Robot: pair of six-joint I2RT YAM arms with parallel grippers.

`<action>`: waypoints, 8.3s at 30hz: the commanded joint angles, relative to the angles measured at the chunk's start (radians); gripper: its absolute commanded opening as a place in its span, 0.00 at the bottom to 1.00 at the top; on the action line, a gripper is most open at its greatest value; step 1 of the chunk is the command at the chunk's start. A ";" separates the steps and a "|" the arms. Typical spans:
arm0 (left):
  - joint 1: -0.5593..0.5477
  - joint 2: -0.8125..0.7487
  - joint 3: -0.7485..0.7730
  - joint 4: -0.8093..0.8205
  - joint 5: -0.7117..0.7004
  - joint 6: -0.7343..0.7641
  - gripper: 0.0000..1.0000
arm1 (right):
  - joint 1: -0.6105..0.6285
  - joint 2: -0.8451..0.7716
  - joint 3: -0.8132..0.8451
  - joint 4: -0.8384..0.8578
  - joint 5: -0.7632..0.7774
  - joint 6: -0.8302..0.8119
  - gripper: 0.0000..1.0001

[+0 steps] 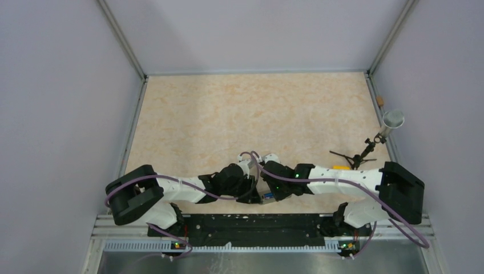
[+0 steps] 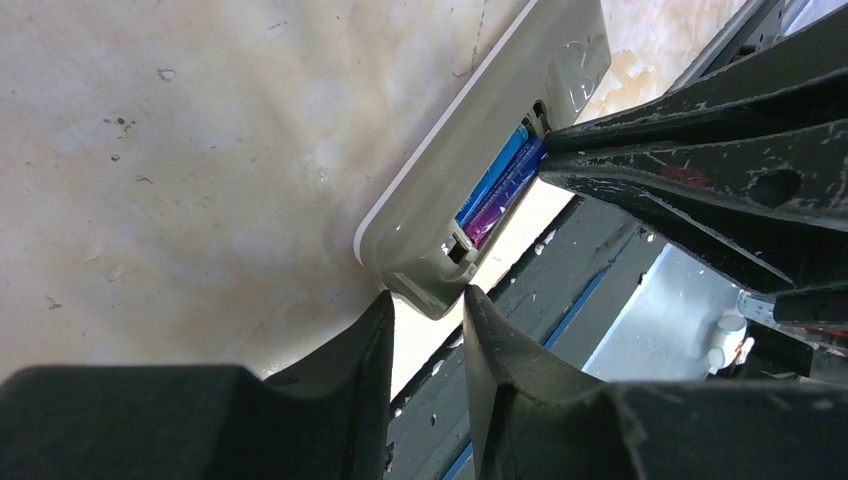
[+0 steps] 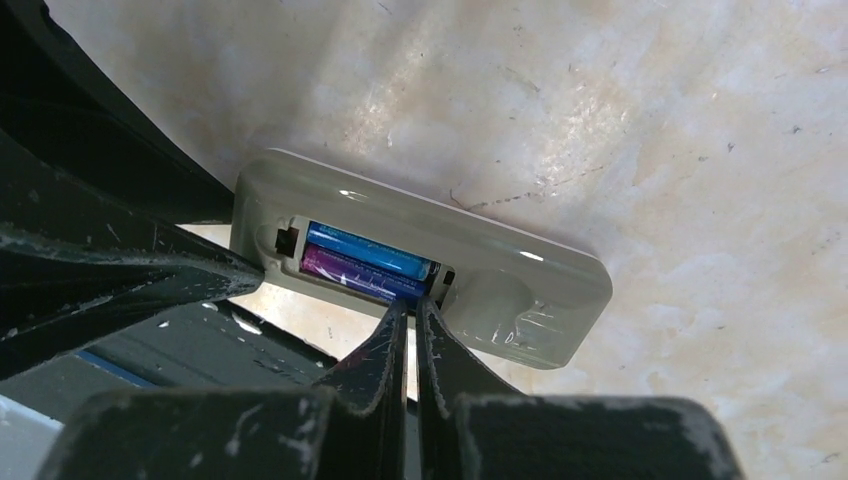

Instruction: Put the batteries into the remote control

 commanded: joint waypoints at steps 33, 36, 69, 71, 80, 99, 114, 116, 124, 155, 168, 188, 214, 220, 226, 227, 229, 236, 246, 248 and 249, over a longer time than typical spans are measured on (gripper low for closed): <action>-0.002 -0.194 -0.109 0.002 -0.125 0.033 0.33 | 0.039 0.276 0.117 -0.012 0.214 0.206 0.00; -0.002 -0.212 -0.122 -0.003 -0.130 0.033 0.33 | 0.038 0.276 0.124 -0.010 0.212 0.221 0.00; -0.003 -0.226 -0.134 -0.012 -0.123 0.041 0.34 | -0.029 0.118 0.072 0.081 0.157 0.215 0.02; -0.003 -0.228 -0.129 -0.023 -0.126 0.043 0.34 | -0.025 0.094 0.094 0.061 0.167 0.203 0.02; -0.002 -0.238 -0.116 -0.059 -0.151 0.048 0.34 | -0.008 0.020 0.124 0.016 0.173 0.158 0.02; -0.002 -0.213 -0.079 -0.089 -0.168 0.049 0.35 | 0.017 0.021 0.013 0.081 0.055 0.136 0.00; -0.003 -0.165 -0.054 -0.079 -0.162 0.047 0.34 | 0.034 -0.004 0.016 0.065 0.128 0.138 0.00; -0.003 -0.166 -0.050 -0.086 -0.163 0.049 0.34 | 0.034 -0.025 0.042 0.049 0.157 0.123 0.00; -0.002 -0.178 -0.011 -0.151 -0.187 0.075 0.36 | 0.034 -0.105 0.104 -0.022 0.258 0.068 0.06; 0.011 0.098 0.269 -0.336 -0.174 0.189 0.00 | 0.009 -0.110 -0.139 -0.010 0.244 0.299 0.00; 0.010 0.057 0.219 -0.334 -0.121 0.174 0.00 | 0.007 0.047 -0.077 0.156 0.191 0.234 0.00; 0.012 -0.208 0.045 -0.391 -0.273 0.082 0.06 | -0.075 0.114 0.069 0.158 0.206 0.035 0.00; 0.047 -0.456 -0.035 -0.452 -0.350 0.092 0.14 | -0.254 0.359 0.333 0.246 0.150 -0.150 0.00; 0.048 -0.452 -0.038 -0.440 -0.347 0.090 0.14 | -0.276 0.409 0.369 0.227 0.160 -0.162 0.00; 0.050 -0.436 -0.037 -0.430 -0.338 0.091 0.14 | -0.293 0.442 0.381 0.222 0.164 -0.168 0.00; 0.050 -0.435 -0.036 -0.429 -0.338 0.091 0.14 | -0.294 0.446 0.380 0.223 0.164 -0.170 0.00; 0.050 -0.433 -0.036 -0.426 -0.337 0.091 0.14 | -0.295 0.451 0.377 0.225 0.166 -0.171 0.00; 0.050 -0.415 -0.026 -0.419 -0.334 0.094 0.14 | -0.317 0.465 0.367 0.213 0.189 -0.161 0.00; 0.050 -0.394 -0.015 -0.412 -0.327 0.100 0.14 | -0.375 0.455 0.338 0.194 0.228 -0.143 0.00; 0.050 -0.391 -0.011 -0.412 -0.324 0.103 0.14 | -0.383 0.451 0.326 0.192 0.240 -0.138 0.00; 0.050 -0.390 -0.011 -0.410 -0.324 0.103 0.14 | -0.386 0.449 0.319 0.190 0.244 -0.135 0.00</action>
